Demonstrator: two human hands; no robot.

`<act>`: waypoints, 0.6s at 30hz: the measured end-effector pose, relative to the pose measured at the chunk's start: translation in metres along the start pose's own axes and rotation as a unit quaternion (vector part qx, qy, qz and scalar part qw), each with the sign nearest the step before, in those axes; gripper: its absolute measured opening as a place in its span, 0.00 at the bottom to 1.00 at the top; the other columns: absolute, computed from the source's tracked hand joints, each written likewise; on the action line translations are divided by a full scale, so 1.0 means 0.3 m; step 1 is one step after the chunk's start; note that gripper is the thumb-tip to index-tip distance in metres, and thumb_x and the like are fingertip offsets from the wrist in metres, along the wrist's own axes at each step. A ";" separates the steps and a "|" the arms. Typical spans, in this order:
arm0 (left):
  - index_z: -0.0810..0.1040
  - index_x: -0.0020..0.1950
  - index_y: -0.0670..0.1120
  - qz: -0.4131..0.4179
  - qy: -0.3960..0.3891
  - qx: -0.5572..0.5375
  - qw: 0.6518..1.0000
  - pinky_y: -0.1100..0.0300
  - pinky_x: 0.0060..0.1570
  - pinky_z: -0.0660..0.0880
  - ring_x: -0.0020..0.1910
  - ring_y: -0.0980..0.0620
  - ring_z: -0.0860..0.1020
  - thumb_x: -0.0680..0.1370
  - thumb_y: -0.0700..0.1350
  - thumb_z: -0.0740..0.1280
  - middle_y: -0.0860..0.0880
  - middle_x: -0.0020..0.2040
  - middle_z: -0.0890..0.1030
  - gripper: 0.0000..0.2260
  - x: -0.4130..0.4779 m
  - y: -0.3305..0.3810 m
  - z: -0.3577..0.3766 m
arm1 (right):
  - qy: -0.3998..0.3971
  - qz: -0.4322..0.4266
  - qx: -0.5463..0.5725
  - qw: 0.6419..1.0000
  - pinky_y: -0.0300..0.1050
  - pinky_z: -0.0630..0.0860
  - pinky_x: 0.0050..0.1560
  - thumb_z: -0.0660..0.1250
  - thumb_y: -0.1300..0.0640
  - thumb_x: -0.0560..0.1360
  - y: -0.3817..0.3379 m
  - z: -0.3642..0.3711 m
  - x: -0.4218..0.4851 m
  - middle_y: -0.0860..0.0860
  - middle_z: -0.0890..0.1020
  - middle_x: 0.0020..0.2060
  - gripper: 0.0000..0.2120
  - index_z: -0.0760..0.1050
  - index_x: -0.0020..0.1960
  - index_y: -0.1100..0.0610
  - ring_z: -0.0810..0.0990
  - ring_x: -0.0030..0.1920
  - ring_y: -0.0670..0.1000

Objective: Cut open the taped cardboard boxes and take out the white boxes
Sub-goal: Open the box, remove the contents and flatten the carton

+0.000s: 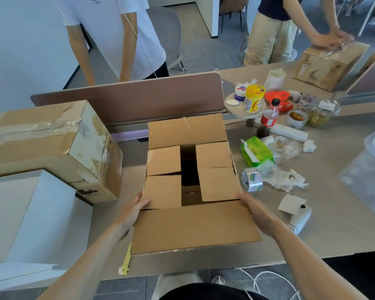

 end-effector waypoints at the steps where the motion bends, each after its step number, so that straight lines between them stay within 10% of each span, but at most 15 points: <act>1: 0.71 0.67 0.58 0.009 0.002 -0.006 1.000 0.52 0.56 0.75 0.56 0.49 0.79 0.77 0.62 0.63 0.46 0.62 0.79 0.20 -0.016 0.022 -0.006 | 0.003 -0.002 0.013 1.000 0.50 0.74 0.63 0.61 0.41 0.79 -0.012 -0.011 -0.006 0.45 0.84 0.54 0.15 0.76 0.64 0.40 0.81 0.56 0.49; 4: 0.78 0.62 0.50 0.021 0.010 -0.086 0.996 0.54 0.52 0.74 0.53 0.48 0.79 0.78 0.67 0.59 0.43 0.57 0.81 0.25 -0.056 0.084 -0.035 | 0.007 -0.051 0.052 0.997 0.47 0.72 0.57 0.66 0.43 0.77 -0.082 -0.045 -0.036 0.46 0.84 0.50 0.11 0.79 0.56 0.46 0.81 0.54 0.47; 8: 0.70 0.71 0.55 0.108 0.018 -0.128 0.986 0.45 0.61 0.71 0.62 0.44 0.77 0.79 0.69 0.45 0.49 0.62 0.80 0.29 -0.117 0.227 -0.060 | -0.006 -0.103 0.066 0.992 0.54 0.66 0.62 0.69 0.21 0.52 -0.202 -0.075 -0.059 0.41 0.78 0.64 0.41 0.72 0.63 0.33 0.75 0.63 0.47; 12: 0.72 0.73 0.52 0.233 -0.009 -0.190 0.954 0.59 0.45 0.76 0.50 0.51 0.79 0.80 0.66 0.54 0.47 0.58 0.80 0.28 -0.193 0.384 -0.070 | -0.032 -0.176 0.063 0.982 0.48 0.74 0.52 0.62 0.42 0.77 -0.341 -0.082 -0.097 0.41 0.81 0.58 0.16 0.71 0.64 0.32 0.80 0.52 0.46; 18: 0.70 0.71 0.60 0.331 -0.038 -0.096 0.938 0.57 0.59 0.78 0.64 0.53 0.77 0.76 0.42 0.62 0.54 0.65 0.79 0.24 -0.252 0.520 -0.069 | 0.027 -0.242 0.003 0.970 0.60 0.78 0.56 0.70 0.50 0.69 -0.465 -0.123 -0.137 0.45 0.82 0.56 0.24 0.71 0.64 0.42 0.81 0.55 0.51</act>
Point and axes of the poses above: each hand's wrist, its own x-axis towards the middle knuckle, its own z-axis out of the palm, y = z × x, the point moved 5 cm from there along x, towards the middle knuckle
